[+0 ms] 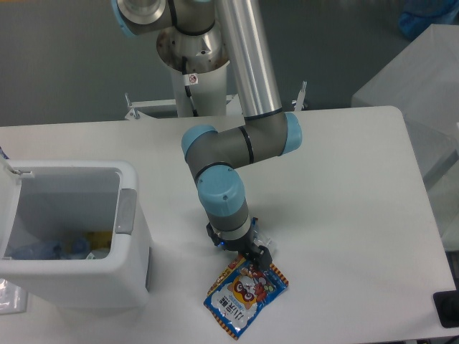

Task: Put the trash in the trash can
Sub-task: 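Close the gripper on the snack bag's crimped end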

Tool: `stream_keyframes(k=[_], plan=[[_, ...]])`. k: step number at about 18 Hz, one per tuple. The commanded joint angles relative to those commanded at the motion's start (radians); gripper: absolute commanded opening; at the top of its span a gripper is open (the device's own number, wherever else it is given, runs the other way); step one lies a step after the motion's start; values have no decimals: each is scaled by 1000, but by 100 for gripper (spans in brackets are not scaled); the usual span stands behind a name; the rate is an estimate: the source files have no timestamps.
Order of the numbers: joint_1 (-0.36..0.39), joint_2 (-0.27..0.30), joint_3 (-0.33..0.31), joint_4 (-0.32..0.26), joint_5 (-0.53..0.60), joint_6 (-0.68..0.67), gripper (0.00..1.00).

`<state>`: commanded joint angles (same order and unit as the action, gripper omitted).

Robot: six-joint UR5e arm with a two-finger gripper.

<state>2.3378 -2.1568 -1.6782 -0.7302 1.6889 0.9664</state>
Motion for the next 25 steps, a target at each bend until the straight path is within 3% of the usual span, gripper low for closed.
stream_keyframes(k=[25], plan=[[-2, -29, 29, 0, 41, -6, 100]])
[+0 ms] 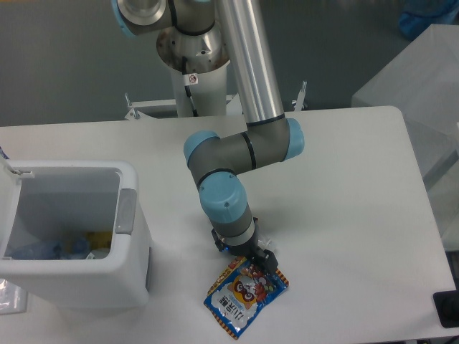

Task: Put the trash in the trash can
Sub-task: 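Close the gripper on the snack bag's crimped end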

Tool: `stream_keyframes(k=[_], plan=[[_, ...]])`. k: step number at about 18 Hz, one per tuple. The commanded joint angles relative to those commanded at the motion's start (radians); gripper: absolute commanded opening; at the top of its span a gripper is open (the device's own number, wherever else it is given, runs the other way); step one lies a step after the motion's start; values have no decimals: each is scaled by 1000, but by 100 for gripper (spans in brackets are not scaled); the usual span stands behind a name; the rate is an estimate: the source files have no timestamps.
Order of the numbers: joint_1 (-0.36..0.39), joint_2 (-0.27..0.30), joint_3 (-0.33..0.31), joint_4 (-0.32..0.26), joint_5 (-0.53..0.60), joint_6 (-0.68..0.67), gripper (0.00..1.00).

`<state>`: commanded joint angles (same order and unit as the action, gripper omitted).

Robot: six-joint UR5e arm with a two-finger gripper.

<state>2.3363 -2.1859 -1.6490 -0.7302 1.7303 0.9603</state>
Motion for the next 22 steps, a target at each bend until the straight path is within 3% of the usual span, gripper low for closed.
stream_keyframes(k=[18, 22], plan=[[0, -11, 3, 0, 0, -14, 99], [2, -9, 3, 0, 2, -14, 85]])
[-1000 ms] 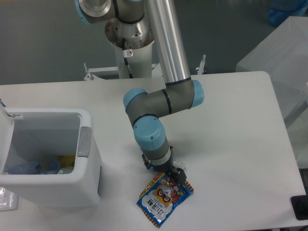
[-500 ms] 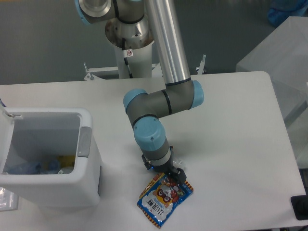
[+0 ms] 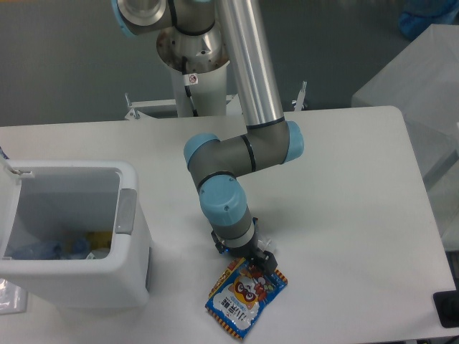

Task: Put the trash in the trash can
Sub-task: 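Close the gripper on the snack bag's crimped end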

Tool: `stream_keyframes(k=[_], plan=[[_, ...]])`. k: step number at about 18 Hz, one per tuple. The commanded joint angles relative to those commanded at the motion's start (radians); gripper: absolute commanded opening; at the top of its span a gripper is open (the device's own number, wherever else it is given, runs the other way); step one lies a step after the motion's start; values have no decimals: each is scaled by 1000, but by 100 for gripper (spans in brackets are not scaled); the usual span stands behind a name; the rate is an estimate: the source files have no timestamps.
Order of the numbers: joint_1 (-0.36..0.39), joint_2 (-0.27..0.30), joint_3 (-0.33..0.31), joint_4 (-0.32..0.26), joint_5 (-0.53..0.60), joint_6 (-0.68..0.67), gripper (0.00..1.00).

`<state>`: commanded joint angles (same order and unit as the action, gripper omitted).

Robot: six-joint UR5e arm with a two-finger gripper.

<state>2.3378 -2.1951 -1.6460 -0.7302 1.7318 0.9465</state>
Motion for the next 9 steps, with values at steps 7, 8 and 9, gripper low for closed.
stream_keyframes(k=[7, 8, 9], plan=[[0, 2, 2, 0, 0, -2, 45], [0, 2, 2, 0, 0, -3, 40], [0, 3, 2, 0, 0, -5, 34]])
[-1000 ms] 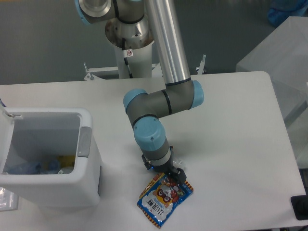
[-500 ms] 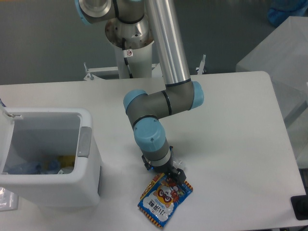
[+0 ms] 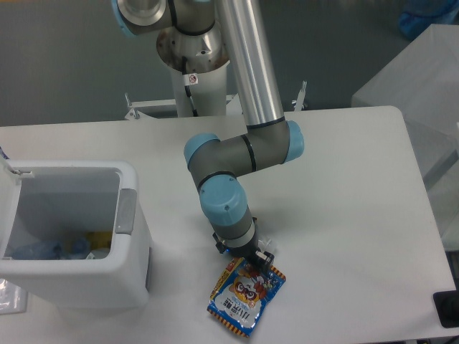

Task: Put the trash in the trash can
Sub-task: 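Close the gripper on the snack bag's crimped end, then lift the snack bag and carry it over the white bin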

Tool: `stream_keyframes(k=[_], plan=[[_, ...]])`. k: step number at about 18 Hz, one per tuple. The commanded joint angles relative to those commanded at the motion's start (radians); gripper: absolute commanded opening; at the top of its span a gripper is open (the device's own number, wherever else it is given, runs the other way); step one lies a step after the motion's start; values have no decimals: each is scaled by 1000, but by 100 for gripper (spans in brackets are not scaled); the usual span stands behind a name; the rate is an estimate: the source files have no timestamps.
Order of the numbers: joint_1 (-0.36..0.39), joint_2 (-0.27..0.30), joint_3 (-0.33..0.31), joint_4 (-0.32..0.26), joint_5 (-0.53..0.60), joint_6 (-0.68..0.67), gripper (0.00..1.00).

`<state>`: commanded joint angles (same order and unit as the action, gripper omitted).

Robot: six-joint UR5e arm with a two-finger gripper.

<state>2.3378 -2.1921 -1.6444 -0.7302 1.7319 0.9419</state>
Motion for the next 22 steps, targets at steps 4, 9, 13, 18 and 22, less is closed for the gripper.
stream_keyframes(k=[4, 9, 13, 18, 22], plan=[[0, 5, 17, 0, -6, -20, 26], [5, 11, 23, 0, -12, -38, 14], [5, 14, 31, -2, -14, -74, 6], [8, 32, 28, -2, -17, -86, 0], [12, 51, 34, -2, -31, -104, 0]])
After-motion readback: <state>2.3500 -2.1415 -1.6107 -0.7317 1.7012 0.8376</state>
